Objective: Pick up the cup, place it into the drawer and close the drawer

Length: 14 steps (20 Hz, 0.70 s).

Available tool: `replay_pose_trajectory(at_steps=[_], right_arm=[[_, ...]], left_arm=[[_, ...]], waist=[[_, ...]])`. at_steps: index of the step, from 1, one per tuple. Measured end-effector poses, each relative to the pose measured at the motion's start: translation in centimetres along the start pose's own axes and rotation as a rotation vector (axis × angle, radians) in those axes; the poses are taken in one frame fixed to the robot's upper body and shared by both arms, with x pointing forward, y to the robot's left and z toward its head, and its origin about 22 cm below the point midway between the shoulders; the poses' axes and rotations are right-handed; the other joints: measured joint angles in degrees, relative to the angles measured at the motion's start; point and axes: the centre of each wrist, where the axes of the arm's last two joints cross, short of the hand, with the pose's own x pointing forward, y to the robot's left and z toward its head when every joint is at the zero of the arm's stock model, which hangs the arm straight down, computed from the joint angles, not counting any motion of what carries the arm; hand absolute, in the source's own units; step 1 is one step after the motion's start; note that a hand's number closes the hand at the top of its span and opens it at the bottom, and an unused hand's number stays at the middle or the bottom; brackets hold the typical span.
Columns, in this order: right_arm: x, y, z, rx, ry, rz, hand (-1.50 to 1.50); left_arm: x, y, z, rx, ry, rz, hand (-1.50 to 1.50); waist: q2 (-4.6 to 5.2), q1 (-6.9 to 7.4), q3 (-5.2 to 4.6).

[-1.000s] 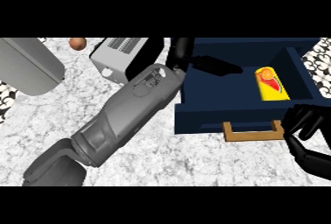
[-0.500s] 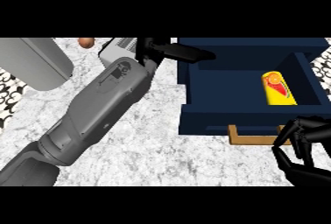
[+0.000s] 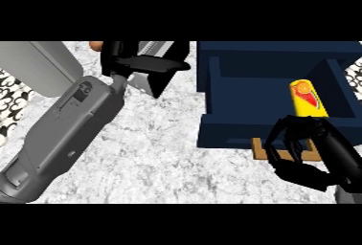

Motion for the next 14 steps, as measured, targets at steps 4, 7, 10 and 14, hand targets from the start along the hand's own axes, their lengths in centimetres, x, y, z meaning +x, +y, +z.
replay_pose_trajectory(at_steps=[4, 7, 10, 14], right_arm=[[-1.5, 1.8, -1.9, 0.068, 0.027, 0.146, 1.50], [-2.0, 2.4, -2.9, 0.083, 0.015, 0.293, 1.50], [-3.2, 2.7, -4.3, 0.082, 0.003, 0.417, 1.50], [-5.5, 4.6, -5.5, 0.119, 0.039, 0.505, 1.50]], left_arm=[[0.0, 2.3, 1.3, 0.006, 0.003, 0.011, -1.50], [-0.4, 4.6, 2.5, 0.014, 0.010, 0.014, -1.50], [-0.4, 5.5, 3.5, 0.018, 0.004, 0.023, -1.50], [-0.9, 7.4, 5.2, 0.014, 0.010, 0.026, -1.50]], waist=[[0.10, 0.72, -0.01], [-0.39, 0.86, -0.51], [-0.76, 1.07, -0.92], [-0.38, 1.53, -0.71]])
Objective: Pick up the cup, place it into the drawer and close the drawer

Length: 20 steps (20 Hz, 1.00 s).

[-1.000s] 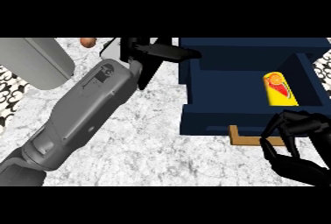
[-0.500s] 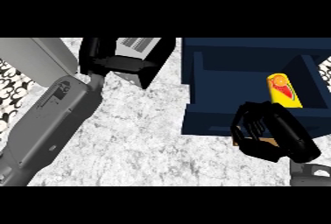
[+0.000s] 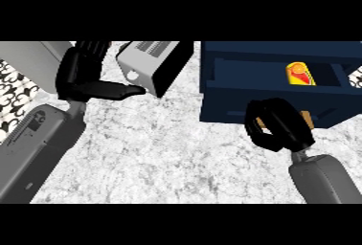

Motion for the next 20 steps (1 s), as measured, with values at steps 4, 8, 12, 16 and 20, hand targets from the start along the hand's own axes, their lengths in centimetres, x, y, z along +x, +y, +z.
replay_pose_trajectory(at_steps=[4, 8, 12, 16, 20], right_arm=[[-1.4, 3.0, -2.5, 0.063, 0.033, -0.005, 1.50], [-3.6, 4.2, -4.9, 0.089, 0.051, -0.024, 1.50], [-5.8, 3.6, -7.0, 0.109, 0.058, -0.044, 1.50], [-6.9, 2.7, -8.7, 0.124, 0.086, -0.061, 1.50], [-7.6, 3.1, -8.8, 0.155, 0.090, -0.116, 1.50]], left_arm=[[0.4, 2.1, 1.2, 0.006, 0.003, -0.004, -1.50], [0.0, 4.3, 3.0, 0.012, -0.001, -0.005, -1.50], [0.0, 5.7, 3.9, 0.011, 0.000, -0.009, -1.50], [-0.1, 6.4, 4.4, 0.007, -0.004, 0.001, -1.50], [0.2, 6.8, 4.6, -0.012, 0.001, 0.011, -1.50]], waist=[[0.71, 0.12, 0.53], [1.05, 0.06, 0.71], [1.23, 0.52, 0.70], [1.52, 1.04, 0.69], [1.31, 1.37, 0.66]])
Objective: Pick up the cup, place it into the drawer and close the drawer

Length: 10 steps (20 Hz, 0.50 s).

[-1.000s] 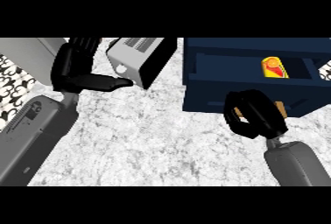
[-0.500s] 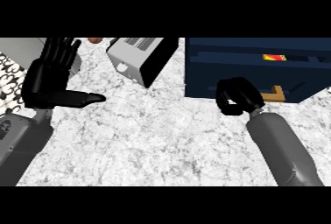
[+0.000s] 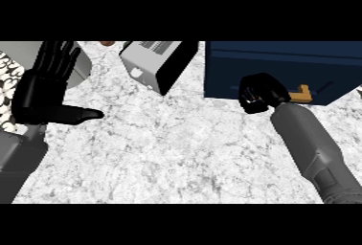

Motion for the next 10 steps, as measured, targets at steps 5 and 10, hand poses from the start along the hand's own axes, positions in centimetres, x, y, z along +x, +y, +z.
replay_pose_trajectory(at_steps=[5, 10], right_arm=[[-0.7, -0.2, 0.0, 0.020, -0.013, -0.081, 1.50], [-1.5, -0.7, 0.3, 0.031, -0.045, -0.140, 1.50]], left_arm=[[-0.2, -0.3, 0.1, -0.031, 0.006, 0.023, -1.50], [-0.7, -0.9, 0.3, -0.046, 0.007, 0.042, -1.50]], waist=[[-0.16, 0.44, -0.11], [-0.09, 0.96, -0.10]])
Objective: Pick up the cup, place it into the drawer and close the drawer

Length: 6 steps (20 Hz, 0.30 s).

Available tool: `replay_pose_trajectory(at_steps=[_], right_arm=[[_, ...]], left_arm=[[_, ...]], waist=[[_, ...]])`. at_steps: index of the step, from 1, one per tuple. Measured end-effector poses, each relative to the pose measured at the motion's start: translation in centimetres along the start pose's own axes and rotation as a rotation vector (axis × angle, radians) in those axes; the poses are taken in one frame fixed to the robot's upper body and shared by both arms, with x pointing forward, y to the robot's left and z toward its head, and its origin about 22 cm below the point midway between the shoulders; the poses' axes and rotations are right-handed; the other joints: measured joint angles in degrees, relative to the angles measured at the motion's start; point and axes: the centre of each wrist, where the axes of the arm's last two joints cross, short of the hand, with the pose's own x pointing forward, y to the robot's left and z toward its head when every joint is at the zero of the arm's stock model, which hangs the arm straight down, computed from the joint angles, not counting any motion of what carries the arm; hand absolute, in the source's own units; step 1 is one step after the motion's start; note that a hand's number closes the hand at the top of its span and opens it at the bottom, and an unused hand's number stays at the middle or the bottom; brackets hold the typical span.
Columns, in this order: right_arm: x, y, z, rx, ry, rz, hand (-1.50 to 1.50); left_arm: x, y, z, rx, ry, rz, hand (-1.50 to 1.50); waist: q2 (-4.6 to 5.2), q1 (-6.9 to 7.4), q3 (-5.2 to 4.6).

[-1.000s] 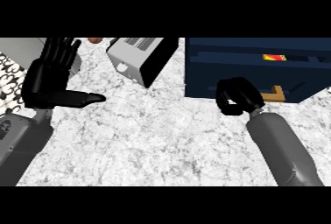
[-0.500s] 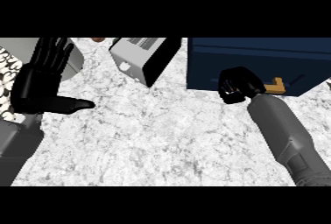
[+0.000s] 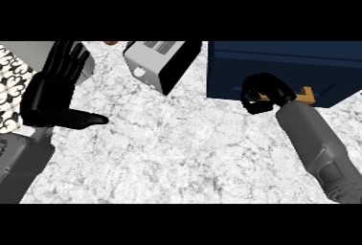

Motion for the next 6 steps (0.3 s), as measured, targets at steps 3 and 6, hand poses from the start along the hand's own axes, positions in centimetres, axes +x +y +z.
replay_pose_trajectory(at_steps=[3, 6], right_arm=[[-0.19, -0.18, 0.10, -0.008, -0.021, -0.028, 1.50], [-0.38, -0.18, 0.22, -0.019, -0.036, -0.046, 1.50]], left_arm=[[-0.42, -0.04, 0.11, -0.004, 0.000, 0.007, -1.50], [-0.86, -0.18, 0.21, -0.012, 0.005, 0.009, -1.50]], waist=[[0.22, 0.10, 0.02], [0.33, 0.21, 0.02]])
